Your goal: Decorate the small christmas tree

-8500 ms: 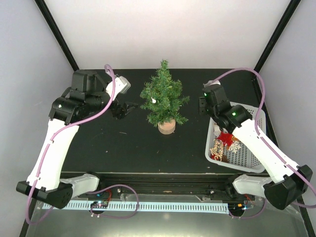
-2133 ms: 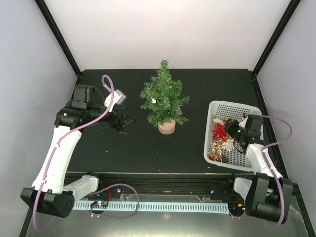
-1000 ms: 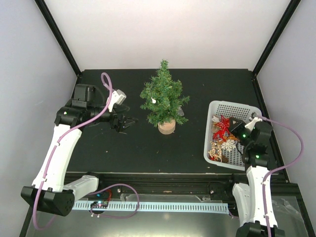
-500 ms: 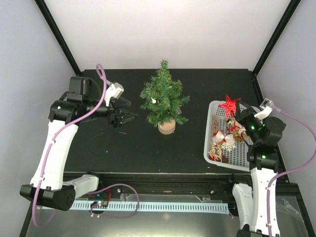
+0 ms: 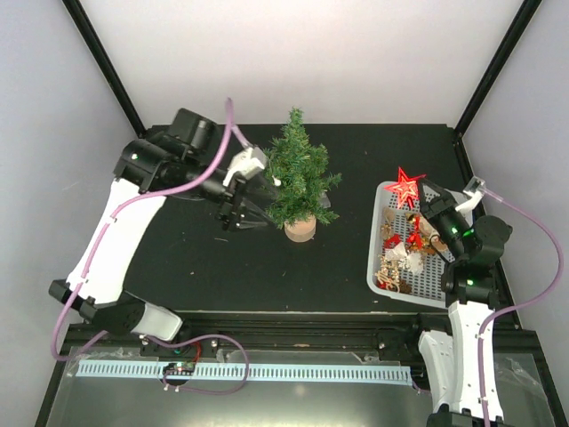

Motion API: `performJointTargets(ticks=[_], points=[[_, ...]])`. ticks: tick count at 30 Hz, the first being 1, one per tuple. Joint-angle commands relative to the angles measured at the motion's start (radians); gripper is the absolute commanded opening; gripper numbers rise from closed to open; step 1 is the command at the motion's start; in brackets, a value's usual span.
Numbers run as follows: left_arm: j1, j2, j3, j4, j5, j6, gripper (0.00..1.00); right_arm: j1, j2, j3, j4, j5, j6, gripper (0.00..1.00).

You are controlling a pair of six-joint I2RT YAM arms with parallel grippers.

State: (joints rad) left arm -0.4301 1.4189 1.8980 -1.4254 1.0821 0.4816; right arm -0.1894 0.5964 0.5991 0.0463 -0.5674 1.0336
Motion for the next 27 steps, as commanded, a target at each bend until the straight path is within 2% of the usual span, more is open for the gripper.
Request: performJointTargets(ticks=[1, 5, 8, 11, 15, 18, 27], points=[[-0.168, 0.04, 0.115, -0.062, -0.068, 0.04, 0.92, 0.007, -0.008, 0.01, 0.125, -0.069, 0.084, 0.01], [-0.301, 0.137, 0.242, -0.047, -0.186, 0.057, 0.81, 0.009, -0.015, -0.002, 0.173, -0.09, 0.134, 0.01], [-0.338, 0.228, 0.307, 0.016, -0.165, -0.001, 0.68, 0.009, -0.027, -0.015, 0.198, -0.094, 0.155, 0.01], [-0.349, 0.344, 0.382, 0.08, -0.089, -0.076, 0.59, 0.009, -0.039, -0.036, 0.236, -0.1, 0.186, 0.01], [-0.382, 0.494, 0.495, 0.106, 0.008, -0.124, 0.58, 0.009, -0.043, -0.044, 0.298, -0.128, 0.221, 0.01], [-0.405, 0.588, 0.564, 0.124, 0.037, -0.131, 0.62, 0.032, -0.041, -0.032, 0.327, -0.143, 0.23, 0.01], [-0.409, 0.745, 0.658, 0.23, 0.027, -0.219, 0.67, 0.069, -0.044, -0.014, 0.342, -0.161, 0.221, 0.01]])
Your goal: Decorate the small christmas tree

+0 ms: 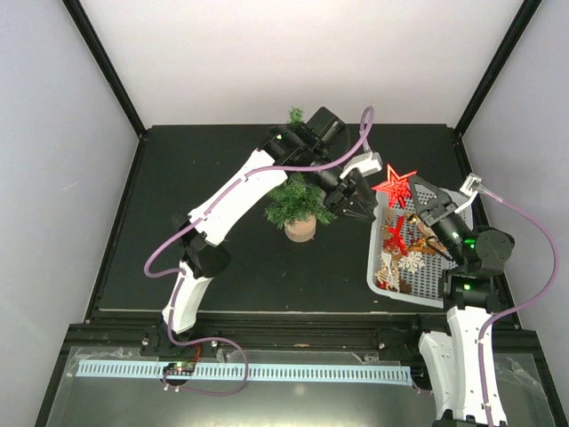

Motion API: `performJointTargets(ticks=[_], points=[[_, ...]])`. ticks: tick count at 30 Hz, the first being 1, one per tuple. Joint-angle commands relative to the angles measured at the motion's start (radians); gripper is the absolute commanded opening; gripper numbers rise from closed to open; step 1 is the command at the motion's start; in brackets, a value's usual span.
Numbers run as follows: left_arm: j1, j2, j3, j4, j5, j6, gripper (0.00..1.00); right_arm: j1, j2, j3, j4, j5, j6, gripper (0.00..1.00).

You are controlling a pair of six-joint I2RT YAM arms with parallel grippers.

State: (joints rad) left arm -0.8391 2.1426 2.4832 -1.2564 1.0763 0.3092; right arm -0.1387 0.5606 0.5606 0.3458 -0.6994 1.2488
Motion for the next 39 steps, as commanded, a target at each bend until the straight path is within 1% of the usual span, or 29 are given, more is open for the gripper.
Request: performJointTargets(ticks=[1, 3, 8, 17, 19, 20, 21, 25, 27, 31, 35, 39], points=[[0.0, 0.03, 0.08, 0.061, 0.033, -0.047, 0.68, 0.021, -0.009, 0.022, 0.041, -0.03, 0.007, 0.01], [0.001, 0.038, 0.087, 0.067, 0.027, -0.049, 0.72, 0.028, -0.013, 0.016, 0.04, -0.031, 0.005, 0.01], [0.006, 0.042, 0.09, 0.111, 0.009, -0.075, 0.72, 0.036, -0.031, -0.013, 0.037, -0.031, -0.001, 0.01], [0.006, 0.033, 0.098, 0.13, -0.006, -0.087, 0.59, 0.057, -0.046, -0.031, 0.043, -0.045, -0.017, 0.01], [0.005, 0.027, 0.098, 0.133, -0.003, -0.088, 0.55, 0.061, -0.05, -0.038, 0.043, -0.043, -0.018, 0.01], [0.004, 0.025, 0.098, 0.133, -0.003, -0.088, 0.51, 0.061, -0.051, -0.043, 0.049, -0.043, -0.014, 0.01], [0.003, 0.023, 0.098, 0.131, -0.002, -0.085, 0.46, 0.061, -0.05, -0.047, 0.055, -0.043, -0.011, 0.01], [0.0, 0.023, 0.097, 0.129, -0.005, -0.08, 0.15, 0.064, -0.05, -0.054, 0.061, -0.041, -0.006, 0.01], [-0.003, 0.02, 0.097, 0.131, -0.012, -0.082, 0.03, 0.066, -0.048, -0.054, 0.061, -0.041, -0.011, 0.01], [-0.01, 0.015, 0.098, 0.138, -0.037, -0.086, 0.01, 0.068, -0.052, -0.048, 0.023, -0.033, -0.038, 0.01], [-0.016, 0.013, 0.111, 0.142, -0.093, -0.082, 0.02, 0.069, -0.064, -0.028, -0.074, 0.0, -0.099, 0.01], [-0.019, 0.011, 0.115, 0.142, -0.113, -0.079, 0.02, 0.069, -0.071, 0.039, -0.28, 0.081, -0.215, 0.01]])
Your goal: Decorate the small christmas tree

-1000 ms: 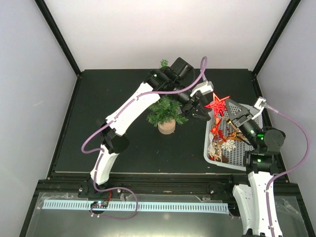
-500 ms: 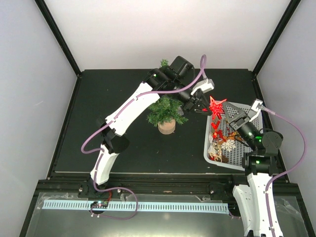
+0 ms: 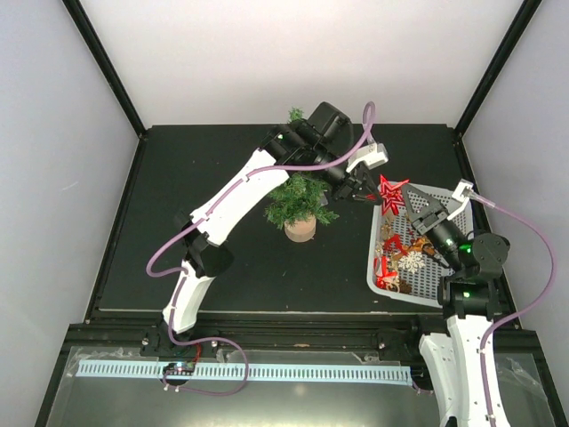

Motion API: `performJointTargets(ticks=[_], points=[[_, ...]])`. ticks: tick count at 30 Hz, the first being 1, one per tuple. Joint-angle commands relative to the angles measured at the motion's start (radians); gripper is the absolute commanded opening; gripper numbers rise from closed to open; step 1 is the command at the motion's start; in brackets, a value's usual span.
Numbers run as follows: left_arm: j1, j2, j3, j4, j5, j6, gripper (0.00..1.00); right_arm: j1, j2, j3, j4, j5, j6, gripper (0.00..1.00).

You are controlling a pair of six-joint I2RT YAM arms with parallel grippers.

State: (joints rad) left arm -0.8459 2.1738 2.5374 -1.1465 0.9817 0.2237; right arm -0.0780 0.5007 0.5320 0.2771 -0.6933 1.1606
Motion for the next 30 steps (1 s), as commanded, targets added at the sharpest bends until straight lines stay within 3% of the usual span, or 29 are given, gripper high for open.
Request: performJointTargets(ticks=[1, 4, 9, 21, 30], points=[[-0.015, -0.023, 0.061, 0.03, -0.022, 0.01, 0.02, 0.01, -0.008, 0.089, -0.265, 0.099, -0.157, 0.02], [-0.025, -0.038, 0.061, 0.02, -0.031, 0.027, 0.02, 0.011, 0.003, 0.133, -0.377, 0.163, -0.225, 0.09], [-0.055, -0.076, 0.057, -0.018, -0.053, 0.068, 0.01, 0.018, 0.003, 0.173, -0.459, 0.217, -0.27, 0.31], [-0.087, -0.258, -0.096, -0.099, -0.289, 0.18, 0.02, 0.048, -0.011, 0.321, -0.57, 0.265, -0.325, 0.36], [-0.087, -0.467, -0.319, -0.138, -0.462, 0.266, 0.02, 0.049, -0.009, 0.251, -0.42, 0.153, -0.22, 0.42]])
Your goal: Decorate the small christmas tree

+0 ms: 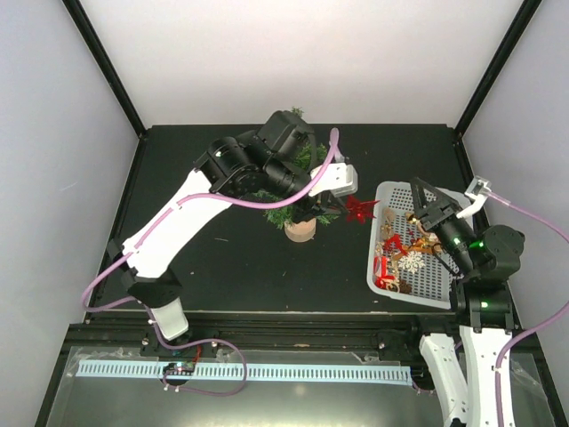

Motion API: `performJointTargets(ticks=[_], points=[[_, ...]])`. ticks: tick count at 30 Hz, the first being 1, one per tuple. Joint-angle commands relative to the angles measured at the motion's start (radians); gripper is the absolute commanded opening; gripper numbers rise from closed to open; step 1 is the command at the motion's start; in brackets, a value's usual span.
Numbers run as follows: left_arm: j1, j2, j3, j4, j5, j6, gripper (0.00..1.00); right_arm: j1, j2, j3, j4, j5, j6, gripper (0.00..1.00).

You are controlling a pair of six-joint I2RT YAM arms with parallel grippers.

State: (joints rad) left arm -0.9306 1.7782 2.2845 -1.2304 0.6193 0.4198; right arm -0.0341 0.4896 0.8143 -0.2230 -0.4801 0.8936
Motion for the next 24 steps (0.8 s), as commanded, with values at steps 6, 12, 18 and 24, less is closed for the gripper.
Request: performJointTargets(ticks=[6, 12, 18, 24], points=[[-0.001, -0.132, -0.078, -0.325, -0.19, 0.185, 0.02, 0.042, 0.015, -0.032, 0.123, -0.136, 0.017, 0.41], [0.004, -0.288, -0.309, -0.327, -0.224, 0.248, 0.02, 0.219, 0.129, 0.131, 0.01, -0.213, -0.211, 0.4], [0.019, -0.343, -0.395, -0.327, -0.203, 0.252, 0.02, 0.446, 0.325, 0.422, -0.323, -0.226, -0.505, 0.4], [0.058, -0.382, -0.462, -0.326, -0.112, 0.285, 0.02, 0.615, 0.415, 0.537, -0.572, -0.154, -0.717, 0.35]])
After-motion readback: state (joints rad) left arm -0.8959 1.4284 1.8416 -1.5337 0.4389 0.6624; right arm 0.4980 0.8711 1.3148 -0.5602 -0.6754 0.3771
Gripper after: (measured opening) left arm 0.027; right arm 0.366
